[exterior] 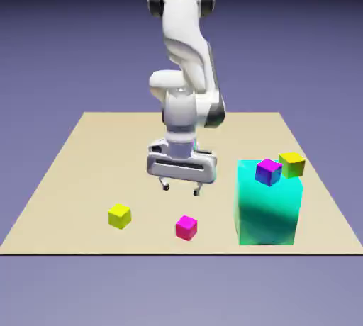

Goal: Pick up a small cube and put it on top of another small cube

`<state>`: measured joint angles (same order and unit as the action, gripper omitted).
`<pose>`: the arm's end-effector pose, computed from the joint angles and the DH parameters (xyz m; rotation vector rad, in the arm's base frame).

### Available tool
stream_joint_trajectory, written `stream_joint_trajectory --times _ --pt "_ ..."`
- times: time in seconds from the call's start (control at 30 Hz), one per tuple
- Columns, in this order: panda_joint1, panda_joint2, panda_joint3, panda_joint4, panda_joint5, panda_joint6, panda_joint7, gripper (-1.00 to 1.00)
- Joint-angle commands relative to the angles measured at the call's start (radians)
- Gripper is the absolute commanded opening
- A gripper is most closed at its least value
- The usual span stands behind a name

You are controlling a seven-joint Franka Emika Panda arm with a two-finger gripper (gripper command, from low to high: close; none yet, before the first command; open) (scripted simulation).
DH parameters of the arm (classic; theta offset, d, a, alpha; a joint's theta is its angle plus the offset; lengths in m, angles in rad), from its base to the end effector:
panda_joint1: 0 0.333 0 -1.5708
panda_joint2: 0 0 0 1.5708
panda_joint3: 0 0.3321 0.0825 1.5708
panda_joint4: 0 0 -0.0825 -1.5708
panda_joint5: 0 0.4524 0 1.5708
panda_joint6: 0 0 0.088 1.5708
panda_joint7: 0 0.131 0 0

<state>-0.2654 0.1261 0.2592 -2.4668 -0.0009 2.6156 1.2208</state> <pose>0.5216 0.0006 0.1824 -2.5333 1.7869 -0.0062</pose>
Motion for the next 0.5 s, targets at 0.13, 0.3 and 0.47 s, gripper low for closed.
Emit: stream_joint_trajectory --times 0.13,0.3,0.47 --pt "-0.067 0.167 0.062 0.083 0.000 -0.101 0.115 0.00" --pt "-0.021 0.312 0.012 0.089 -0.052 0.035 0.150 0.00" --pt "-0.035 0.268 0.028 0.087 -0.036 -0.006 0.139 -1.00"
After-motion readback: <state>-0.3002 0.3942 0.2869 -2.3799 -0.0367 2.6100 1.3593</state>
